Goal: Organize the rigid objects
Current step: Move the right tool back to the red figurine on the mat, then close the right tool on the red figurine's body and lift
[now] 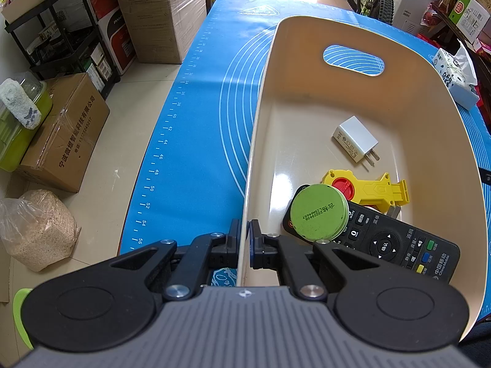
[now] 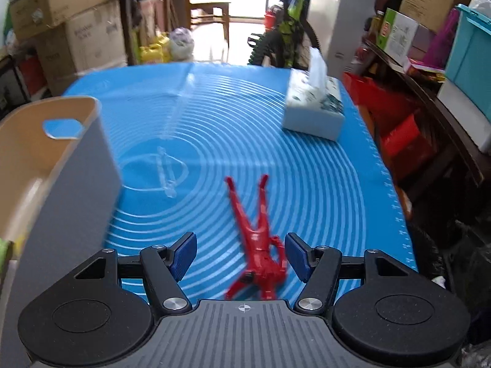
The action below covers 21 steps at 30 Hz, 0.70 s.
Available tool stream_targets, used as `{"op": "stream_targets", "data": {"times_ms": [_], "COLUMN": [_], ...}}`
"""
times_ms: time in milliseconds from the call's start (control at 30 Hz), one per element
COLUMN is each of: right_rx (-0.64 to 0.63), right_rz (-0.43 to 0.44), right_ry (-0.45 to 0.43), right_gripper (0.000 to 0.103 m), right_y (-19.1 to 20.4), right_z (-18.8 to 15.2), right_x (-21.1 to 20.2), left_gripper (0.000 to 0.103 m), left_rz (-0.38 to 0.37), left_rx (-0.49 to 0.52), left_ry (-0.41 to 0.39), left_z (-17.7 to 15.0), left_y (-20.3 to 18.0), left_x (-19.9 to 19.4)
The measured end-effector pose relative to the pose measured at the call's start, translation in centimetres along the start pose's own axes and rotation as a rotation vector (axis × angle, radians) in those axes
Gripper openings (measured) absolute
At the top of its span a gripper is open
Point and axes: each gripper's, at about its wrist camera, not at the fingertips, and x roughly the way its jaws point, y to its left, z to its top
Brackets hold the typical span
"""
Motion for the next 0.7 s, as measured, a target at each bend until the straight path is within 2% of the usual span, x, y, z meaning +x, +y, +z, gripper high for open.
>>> {"op": "stream_targets", "data": {"times_ms": [100, 233, 600, 667, 700], "right_rx": [-0.001, 0.002, 0.001, 0.019, 0.026], "right_rz": [-0.019, -0.04, 0.011, 0.032, 0.045], "right_ry": [0.031, 0.067, 0.093, 0.092, 0.091], "right_gripper": [0.07, 0.064, 0.058, 0.053, 0.045], "right_y": [-0.6, -1.4, -2.0, -2.2, -2.3], "right_z": [-0.4, -0.7, -0.9, -1.0, -1.0], "right_x": [1.6, 3.3, 5.5, 5.5, 5.5], "left_gripper": [0.007, 0.007, 0.007, 0.007, 0.007], "left_rz": [-0.001, -0.002, -0.002, -0.002, -0.001], "left_rx": [-0.001, -0.002, -0.002, -0.002, -0.003], "left_ry": [0.001, 0.0, 0.001, 0.001, 0.001], "left_z": [0.0, 0.0, 0.0, 0.0, 0.0], "left_y": [0.0, 0.0, 0.0, 0.0, 0.0], "left_x": [0.0, 0.0, 0.0, 0.0, 0.0]}}
